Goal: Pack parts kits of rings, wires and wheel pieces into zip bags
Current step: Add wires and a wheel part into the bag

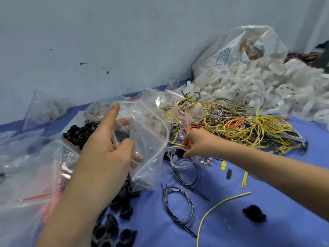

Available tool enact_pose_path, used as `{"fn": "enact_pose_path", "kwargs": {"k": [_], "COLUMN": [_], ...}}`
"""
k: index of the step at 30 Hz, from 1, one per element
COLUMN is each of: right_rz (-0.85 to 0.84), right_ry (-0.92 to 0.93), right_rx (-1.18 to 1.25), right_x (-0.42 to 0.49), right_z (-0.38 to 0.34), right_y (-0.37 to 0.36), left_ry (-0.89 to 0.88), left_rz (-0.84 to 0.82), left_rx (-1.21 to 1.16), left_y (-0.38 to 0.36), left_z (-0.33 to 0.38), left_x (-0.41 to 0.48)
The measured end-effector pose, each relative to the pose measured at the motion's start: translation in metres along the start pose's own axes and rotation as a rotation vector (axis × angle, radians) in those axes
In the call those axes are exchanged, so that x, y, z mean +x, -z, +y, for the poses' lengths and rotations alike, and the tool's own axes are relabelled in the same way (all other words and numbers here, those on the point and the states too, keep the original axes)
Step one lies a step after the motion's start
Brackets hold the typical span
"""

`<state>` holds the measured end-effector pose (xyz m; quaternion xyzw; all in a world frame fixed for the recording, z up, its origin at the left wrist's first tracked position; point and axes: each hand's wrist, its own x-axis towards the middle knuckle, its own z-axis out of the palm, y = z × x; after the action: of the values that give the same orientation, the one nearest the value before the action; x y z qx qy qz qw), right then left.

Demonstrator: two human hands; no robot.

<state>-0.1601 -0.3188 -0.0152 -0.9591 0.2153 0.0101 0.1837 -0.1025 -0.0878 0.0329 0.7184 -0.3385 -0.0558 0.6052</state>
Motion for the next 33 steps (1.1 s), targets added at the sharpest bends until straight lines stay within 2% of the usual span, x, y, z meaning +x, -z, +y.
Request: {"fn": "enact_pose_path", "kwargs": {"k": [2,4,9,11,14,16,18,20,24,26,29,31,33], "right_rz": [0.000,0.072,0.548,0.614,0.468,0.310,0.171,0.115,0.133,0.084,-0.116,-0.386,-0.557], "right_ry": [0.014,0.083,0.367,0.425,0.482,0.437,0.412,0.426,0.473,0.510,0.579,0.624,0.601], "right_rx": [-0.004,-0.045,0.069,0.187,0.736,1.144,1.362,1.416,1.409,1.441,1.605,1.820,1.946], "right_x": [-0.005,-0.012,-0.027,-0.033,-0.041,-0.044,-0.046,-0.047,-0.052,-0.056,-0.064,-0.069,-0.073], "right_z": [0.004,0.007,0.007,0.005,-0.002,-0.007,-0.012,-0.016,-0.022,-0.024,-0.031,-0.040,-0.055], "right_y": [0.018,0.035,0.076,0.087,0.095,0.096,0.096,0.095,0.098,0.101,0.108,0.114,0.111], "left_ry": [-0.004,-0.002,-0.015,-0.015,-0.014,-0.023,-0.028,-0.029,-0.032,-0.040,-0.036,-0.046,-0.062], "left_rz": [0.014,0.021,0.024,0.018,-0.002,-0.017,-0.031,-0.054,-0.087,-0.082,-0.084,-0.094,-0.093], "left_rx": [-0.005,-0.003,0.004,-0.005,-0.047,-0.046,-0.059,-0.074,-0.044,-0.037,0.009,0.059,0.100], "left_y": [0.004,0.007,0.010,0.010,0.006,0.002,-0.001,-0.005,-0.009,-0.008,-0.009,-0.010,-0.013], "left_z": [-0.003,-0.002,-0.002,-0.001,0.002,0.004,0.003,0.004,0.008,0.006,0.007,0.009,0.011], "left_x": [0.001,0.002,0.001,0.000,-0.001,-0.001,-0.001,-0.003,-0.005,-0.005,-0.006,-0.009,-0.010]}}
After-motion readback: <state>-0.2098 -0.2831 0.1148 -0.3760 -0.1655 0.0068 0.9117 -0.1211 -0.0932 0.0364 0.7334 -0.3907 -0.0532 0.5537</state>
